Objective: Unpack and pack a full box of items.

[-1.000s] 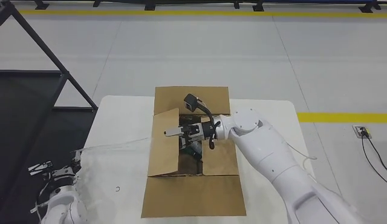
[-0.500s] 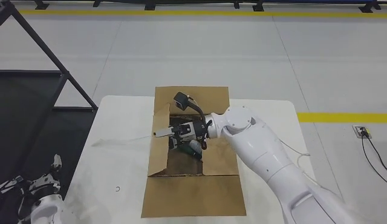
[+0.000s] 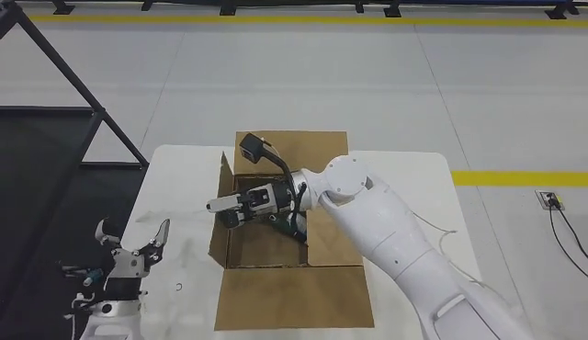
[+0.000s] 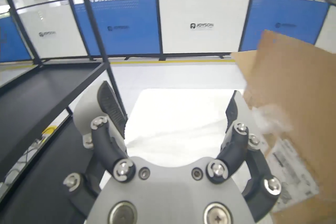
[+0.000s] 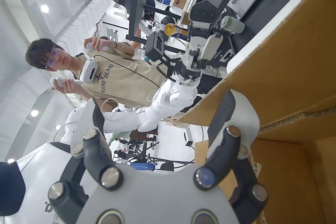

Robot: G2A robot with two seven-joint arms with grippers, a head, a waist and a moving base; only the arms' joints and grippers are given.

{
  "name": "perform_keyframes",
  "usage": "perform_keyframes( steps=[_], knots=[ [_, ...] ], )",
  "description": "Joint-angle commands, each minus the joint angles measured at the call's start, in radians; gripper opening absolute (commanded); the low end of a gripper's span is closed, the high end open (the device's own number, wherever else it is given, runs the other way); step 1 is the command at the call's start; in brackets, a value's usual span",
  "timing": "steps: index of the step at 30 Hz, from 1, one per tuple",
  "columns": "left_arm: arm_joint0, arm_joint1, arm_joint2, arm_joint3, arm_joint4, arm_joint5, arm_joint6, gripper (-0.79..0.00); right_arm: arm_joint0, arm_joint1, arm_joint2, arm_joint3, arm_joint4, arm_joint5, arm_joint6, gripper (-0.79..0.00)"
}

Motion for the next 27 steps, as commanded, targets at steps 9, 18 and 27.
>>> perform_keyframes(
  steps=[9,18,27],
  knots=[
    [0.079,0.007,-0.035,-0.061,0.034,-0.131,0.022,0.000,0.029,-0.072,-0.059,0.147,0.015,-0.057,-0.038,0.000],
    [0.079,0.005,-0.045,-0.054,0.008,-0.108,0.019,0.000,0.029,-0.072,-0.059,0.147,0.015,-0.057,-0.038,0.000],
    [0.047,-0.005,-0.110,-0.019,-0.172,0.021,-0.039,0.000,-0.026,-0.079,-0.017,0.094,0.100,-0.043,-0.077,0.000]
  ],
)
